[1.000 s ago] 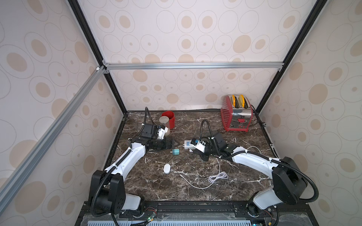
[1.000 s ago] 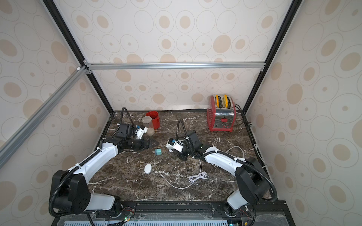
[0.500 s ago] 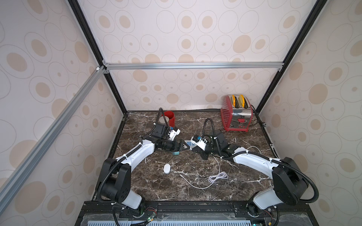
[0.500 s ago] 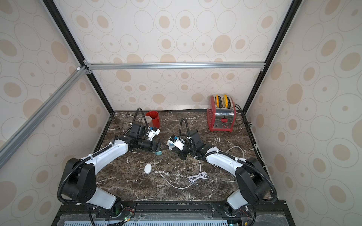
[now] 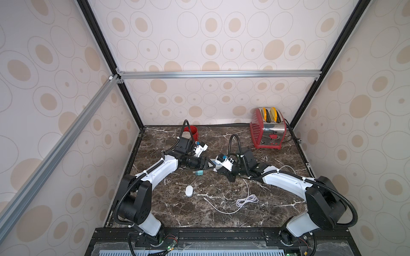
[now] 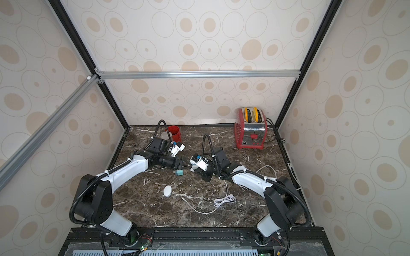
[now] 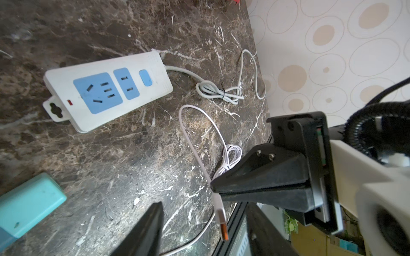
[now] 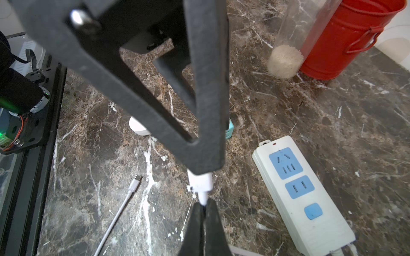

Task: Charge the bluetooth headset
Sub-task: Pick up the charging cable from the center of the board.

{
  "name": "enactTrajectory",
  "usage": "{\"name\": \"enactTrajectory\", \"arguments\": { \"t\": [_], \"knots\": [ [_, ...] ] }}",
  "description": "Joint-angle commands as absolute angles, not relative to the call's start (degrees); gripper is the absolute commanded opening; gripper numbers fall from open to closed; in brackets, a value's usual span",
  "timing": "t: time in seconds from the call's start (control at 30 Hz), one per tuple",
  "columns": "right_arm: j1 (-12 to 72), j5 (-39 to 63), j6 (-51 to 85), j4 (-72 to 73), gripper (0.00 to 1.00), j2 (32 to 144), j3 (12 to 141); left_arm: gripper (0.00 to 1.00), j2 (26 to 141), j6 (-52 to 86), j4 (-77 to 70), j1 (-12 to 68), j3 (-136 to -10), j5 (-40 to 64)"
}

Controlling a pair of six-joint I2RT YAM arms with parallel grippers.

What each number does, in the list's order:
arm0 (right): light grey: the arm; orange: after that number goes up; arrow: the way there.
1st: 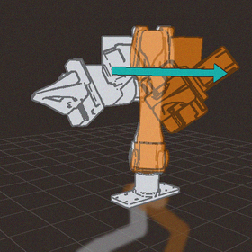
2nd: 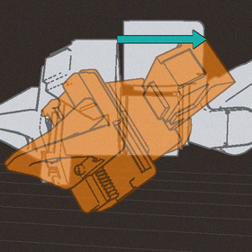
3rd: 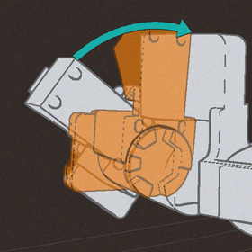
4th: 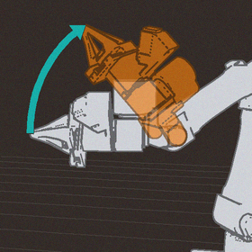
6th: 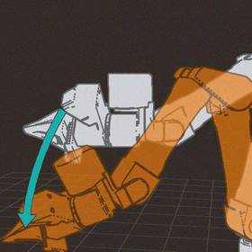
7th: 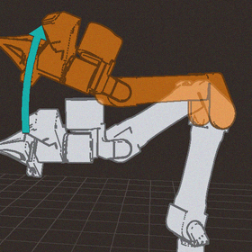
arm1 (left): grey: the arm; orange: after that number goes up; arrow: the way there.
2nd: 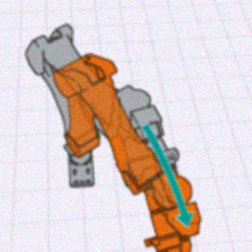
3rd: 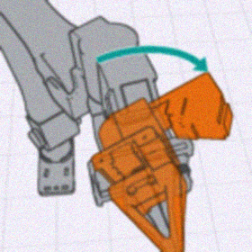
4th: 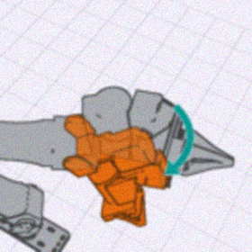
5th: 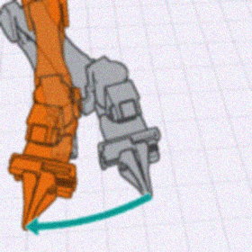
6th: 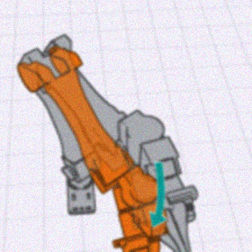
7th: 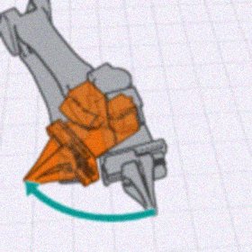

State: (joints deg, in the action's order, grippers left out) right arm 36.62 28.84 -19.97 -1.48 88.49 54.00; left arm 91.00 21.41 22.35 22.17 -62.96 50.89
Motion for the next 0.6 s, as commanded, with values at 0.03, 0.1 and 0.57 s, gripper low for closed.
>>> {"name": "enactTrajectory", "arguments": {
  "t": [0.03, 0.1, 0.57],
  "knots": [
    [36.5, 30.8, -20.1, -4.1, 0.0, 90.1, 56.8, 0.48, 92.1, 19.4, 24.8, 23.0, -65.5, 53.4],
    [36.5, 30.8, -19.8, -4.1, 0.0, 90.2, 57.0, 0.48, 92.2, 18.7, 25.7, 23.0, -65.6, 53.4],
    [36.5, 32.0, -20.4, -4.2, 0.0, 89.9, 56.9, 0.0, 93.3, 18.5, 26.2, 23.0, -66.8, 52.6]
  ]
}}
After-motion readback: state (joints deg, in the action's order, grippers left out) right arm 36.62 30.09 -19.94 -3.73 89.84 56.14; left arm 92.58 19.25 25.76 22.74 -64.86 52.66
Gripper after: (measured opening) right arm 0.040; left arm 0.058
